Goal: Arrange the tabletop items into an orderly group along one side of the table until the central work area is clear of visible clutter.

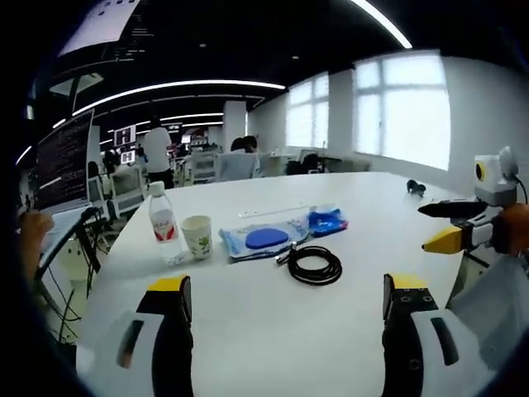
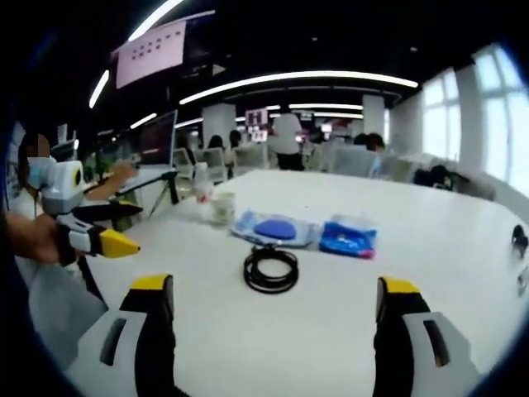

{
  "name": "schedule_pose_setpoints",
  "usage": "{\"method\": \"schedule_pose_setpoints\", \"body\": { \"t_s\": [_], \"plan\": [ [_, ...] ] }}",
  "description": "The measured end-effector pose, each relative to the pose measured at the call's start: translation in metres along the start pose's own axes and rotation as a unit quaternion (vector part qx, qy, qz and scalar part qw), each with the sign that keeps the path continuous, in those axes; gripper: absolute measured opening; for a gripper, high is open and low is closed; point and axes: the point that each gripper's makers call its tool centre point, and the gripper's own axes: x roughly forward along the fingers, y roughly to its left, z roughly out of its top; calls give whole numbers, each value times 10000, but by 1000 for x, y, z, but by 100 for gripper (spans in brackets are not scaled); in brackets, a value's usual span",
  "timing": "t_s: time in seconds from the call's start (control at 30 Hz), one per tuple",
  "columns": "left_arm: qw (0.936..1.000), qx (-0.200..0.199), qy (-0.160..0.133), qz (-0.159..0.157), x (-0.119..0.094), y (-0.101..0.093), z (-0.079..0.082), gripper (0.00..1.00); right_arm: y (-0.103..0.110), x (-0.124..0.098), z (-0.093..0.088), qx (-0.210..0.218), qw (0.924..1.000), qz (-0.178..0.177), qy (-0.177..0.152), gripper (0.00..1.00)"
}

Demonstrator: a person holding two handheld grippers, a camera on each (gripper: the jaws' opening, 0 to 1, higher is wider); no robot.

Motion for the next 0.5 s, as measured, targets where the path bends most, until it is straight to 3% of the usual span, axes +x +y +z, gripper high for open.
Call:
{"method": "schedule_pose_setpoints", "body": {
  "t_s": [0.5],
  "plan": [
    [9999,108,20,-47,-1,-3,1,98,-2,0,-1,-56,10000,-24,52,100]
  ]
}}
